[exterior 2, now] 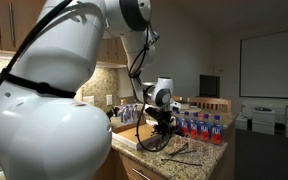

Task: Pick up the black objects from the counter and put them on the box cover

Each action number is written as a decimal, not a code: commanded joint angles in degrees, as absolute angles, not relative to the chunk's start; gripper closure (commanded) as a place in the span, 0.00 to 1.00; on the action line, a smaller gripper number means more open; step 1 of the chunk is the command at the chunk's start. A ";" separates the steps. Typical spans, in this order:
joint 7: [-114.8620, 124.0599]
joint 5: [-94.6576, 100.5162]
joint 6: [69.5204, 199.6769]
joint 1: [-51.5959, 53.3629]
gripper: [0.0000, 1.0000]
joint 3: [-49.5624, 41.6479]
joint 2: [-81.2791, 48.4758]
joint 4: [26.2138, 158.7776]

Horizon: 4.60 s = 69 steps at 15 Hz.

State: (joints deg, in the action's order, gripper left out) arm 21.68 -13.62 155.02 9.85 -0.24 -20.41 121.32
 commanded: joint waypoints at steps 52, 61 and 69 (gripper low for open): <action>47.80 7.18 131.15 29.11 0.00 -2.45 -51.96 72.32; 44.97 6.36 133.47 28.04 0.00 -0.46 -52.40 71.87; 41.64 6.06 132.49 27.49 0.00 0.72 -52.45 71.72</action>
